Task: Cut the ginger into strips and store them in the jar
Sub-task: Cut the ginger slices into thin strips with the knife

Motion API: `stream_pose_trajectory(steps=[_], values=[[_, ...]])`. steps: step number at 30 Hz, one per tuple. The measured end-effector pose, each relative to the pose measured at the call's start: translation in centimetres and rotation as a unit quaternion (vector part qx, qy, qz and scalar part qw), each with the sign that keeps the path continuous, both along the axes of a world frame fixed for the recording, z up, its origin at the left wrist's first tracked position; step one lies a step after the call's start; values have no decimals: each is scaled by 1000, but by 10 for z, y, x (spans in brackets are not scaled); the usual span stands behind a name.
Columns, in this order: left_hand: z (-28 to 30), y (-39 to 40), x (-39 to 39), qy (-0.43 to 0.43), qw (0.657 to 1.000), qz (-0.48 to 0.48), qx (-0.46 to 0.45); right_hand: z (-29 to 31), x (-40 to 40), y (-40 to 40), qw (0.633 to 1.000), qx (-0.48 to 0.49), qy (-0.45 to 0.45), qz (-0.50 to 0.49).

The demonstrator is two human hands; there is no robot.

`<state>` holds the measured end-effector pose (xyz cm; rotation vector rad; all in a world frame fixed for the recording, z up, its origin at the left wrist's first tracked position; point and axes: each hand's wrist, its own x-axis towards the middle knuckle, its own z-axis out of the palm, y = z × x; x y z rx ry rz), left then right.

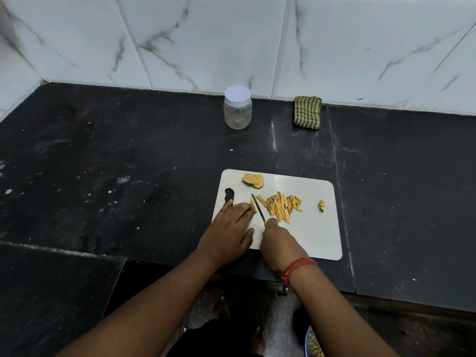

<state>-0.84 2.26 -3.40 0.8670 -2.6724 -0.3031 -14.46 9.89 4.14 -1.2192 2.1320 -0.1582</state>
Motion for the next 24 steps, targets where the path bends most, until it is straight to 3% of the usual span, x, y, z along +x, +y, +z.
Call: stream_pose_trajectory(steps=[24], values=[[-1,0,-2,-16,1000,8,-24,-13,4,15,998,41,38,24]])
